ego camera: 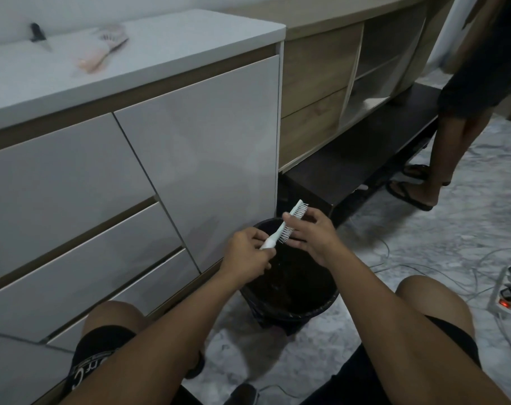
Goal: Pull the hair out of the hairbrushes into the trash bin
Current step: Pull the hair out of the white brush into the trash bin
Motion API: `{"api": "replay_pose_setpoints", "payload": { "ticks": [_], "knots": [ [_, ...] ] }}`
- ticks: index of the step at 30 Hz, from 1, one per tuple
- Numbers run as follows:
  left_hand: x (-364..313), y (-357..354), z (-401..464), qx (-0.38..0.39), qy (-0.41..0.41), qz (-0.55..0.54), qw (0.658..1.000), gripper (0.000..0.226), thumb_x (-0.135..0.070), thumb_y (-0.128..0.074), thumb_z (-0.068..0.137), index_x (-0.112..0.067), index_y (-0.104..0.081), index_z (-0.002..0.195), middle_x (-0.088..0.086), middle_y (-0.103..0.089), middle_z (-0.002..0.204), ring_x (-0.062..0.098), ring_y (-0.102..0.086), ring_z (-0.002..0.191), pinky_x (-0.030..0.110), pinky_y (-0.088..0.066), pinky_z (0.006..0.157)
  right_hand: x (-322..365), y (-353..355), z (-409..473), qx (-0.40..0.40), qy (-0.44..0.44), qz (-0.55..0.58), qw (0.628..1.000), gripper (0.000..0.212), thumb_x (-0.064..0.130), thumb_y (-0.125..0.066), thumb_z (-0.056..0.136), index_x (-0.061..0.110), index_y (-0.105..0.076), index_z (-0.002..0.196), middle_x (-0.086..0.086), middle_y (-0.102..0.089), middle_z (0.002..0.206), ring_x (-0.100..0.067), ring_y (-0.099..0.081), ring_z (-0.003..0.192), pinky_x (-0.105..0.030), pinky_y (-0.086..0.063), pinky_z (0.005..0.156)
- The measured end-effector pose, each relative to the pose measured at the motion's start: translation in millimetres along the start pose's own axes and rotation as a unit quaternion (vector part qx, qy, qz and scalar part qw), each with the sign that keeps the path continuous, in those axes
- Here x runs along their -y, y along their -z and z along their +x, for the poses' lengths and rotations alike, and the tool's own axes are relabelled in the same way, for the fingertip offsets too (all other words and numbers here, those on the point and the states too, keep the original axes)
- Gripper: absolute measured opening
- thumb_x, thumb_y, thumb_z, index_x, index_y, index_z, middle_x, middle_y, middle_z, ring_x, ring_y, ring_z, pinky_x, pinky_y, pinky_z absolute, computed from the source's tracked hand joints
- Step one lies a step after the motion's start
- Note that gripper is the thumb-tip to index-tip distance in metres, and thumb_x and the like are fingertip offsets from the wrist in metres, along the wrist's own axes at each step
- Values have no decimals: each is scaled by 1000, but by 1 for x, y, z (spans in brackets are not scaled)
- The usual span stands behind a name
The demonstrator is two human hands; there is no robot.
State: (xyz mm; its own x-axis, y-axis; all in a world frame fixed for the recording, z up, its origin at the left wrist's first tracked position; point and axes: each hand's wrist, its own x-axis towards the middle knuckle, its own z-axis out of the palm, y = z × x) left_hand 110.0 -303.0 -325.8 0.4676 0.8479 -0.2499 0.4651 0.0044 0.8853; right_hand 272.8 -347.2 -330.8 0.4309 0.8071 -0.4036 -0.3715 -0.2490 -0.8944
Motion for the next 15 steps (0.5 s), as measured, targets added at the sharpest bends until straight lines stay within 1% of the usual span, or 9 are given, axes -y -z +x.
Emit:
{"api": "replay_pose_setpoints", "payload": {
  "ticks": [3, 5, 7, 9, 10, 13, 15],
  "knots": [
    [1, 0, -1, 11, 2, -12, 1000, 15, -10, -70, 84, -19, -60, 92, 8, -71, 86, 12, -65, 51, 22, -46, 42, 2, 4, 2, -31, -13, 3, 999, 44, 27, -73, 85, 11, -57, 122, -15, -71, 109, -29, -72, 94, -43, -60, 82],
    [2, 0, -2, 14, -2, -10, 1000, 20, -9, -70, 84, -25, -57, 86, 6, -71, 87, 12, -65, 51, 22, -47, 42, 2, 5, 4, -62, -22, -3, 998, 40, 30, -72, 85, 11, -60, 118, -16, -71, 107, -28, -73, 91, -42, -61, 78],
    [3, 1, -4, 20, -5, -9, 1000, 20, -8, -70, 85, -24, -58, 87, 6, -71, 87, 13, -65, 52, 23, -48, 44, 3, 5, 4, -88, -33, -7, 996, 35, 32, -71, 86, 11, -62, 112, -16, -71, 105, -27, -73, 87, -41, -61, 75],
    [4, 0, -5, 28, 0, -15, 999, 17, -8, -69, 85, -21, -59, 89, 7, -71, 87, 14, -65, 53, 24, -49, 45, 4, 5, 3, -95, -40, -2, 995, 27, 33, -69, 88, 13, -62, 105, -15, -71, 103, -26, -73, 85, -41, -61, 72],
    [3, -1, -5, 33, 8, -27, 999, 16, -7, -69, 84, -19, -60, 90, 8, -71, 86, 14, -65, 52, 25, -50, 45, 4, 5, 3, -93, -43, 4, 995, 26, 34, -68, 89, 14, -61, 104, -15, -70, 103, -27, -72, 85, -42, -61, 73],
    [2, 1, -3, 56, 54, -120, 990, 10, -1, -65, 86, -7, -63, 94, 13, -71, 81, 18, -63, 49, 28, -50, 43, 6, 6, 3, -62, -53, 27, 996, 39, 42, -60, 92, 12, -55, 118, -15, -68, 109, -32, -70, 95, -47, -60, 81],
    [0, 5, -2, 83, 74, -172, 979, 7, -1, -59, 91, -3, -63, 96, 17, -72, 89, 21, -64, 54, 29, -51, 44, 8, 5, 1, -11, -55, 33, 998, 47, 42, -63, 91, 12, -52, 125, -14, -67, 115, -33, -69, 101, -47, -59, 84]
  ]
}}
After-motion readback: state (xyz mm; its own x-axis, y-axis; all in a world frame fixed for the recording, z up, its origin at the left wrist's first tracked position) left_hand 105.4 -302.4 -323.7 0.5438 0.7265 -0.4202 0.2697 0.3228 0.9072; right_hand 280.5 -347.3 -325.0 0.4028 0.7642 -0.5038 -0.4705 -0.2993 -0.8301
